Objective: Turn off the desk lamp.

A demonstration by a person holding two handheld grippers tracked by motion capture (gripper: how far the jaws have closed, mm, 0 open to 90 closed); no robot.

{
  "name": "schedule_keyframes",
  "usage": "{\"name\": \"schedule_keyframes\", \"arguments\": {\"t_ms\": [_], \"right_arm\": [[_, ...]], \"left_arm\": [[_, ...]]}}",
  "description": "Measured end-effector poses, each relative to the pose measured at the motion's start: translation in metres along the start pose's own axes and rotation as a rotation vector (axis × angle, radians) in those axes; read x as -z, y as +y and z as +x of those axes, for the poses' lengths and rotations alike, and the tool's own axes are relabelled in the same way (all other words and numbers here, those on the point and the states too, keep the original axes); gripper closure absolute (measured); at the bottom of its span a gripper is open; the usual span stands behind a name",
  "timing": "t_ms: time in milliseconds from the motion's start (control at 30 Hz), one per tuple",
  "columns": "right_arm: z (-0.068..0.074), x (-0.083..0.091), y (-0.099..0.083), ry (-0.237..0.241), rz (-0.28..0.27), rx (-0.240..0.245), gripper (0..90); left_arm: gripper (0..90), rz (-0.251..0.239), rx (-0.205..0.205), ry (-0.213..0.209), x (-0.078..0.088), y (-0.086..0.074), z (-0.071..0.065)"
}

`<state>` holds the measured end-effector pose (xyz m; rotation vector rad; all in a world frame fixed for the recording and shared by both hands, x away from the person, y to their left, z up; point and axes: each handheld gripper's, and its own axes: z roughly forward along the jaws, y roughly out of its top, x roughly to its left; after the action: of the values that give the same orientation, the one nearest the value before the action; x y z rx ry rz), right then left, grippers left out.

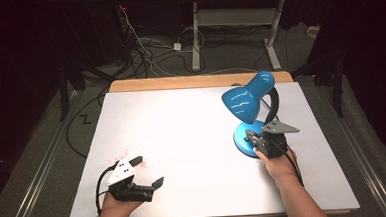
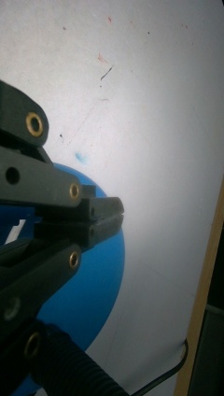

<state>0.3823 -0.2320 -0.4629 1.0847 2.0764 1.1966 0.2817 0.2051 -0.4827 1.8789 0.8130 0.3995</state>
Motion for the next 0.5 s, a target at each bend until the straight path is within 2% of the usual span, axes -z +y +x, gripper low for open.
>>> {"name": "schedule_keyframes", "arguments": {"t_ms": [500], "right_arm": [[-0.0008,-0.0043,-0.0037,-0.012,0.051,-0.028,90.0]], "left_arm": [[0.0,-0.001,0.005,-0.001,0.0002,0.0001,0.0004]]}}
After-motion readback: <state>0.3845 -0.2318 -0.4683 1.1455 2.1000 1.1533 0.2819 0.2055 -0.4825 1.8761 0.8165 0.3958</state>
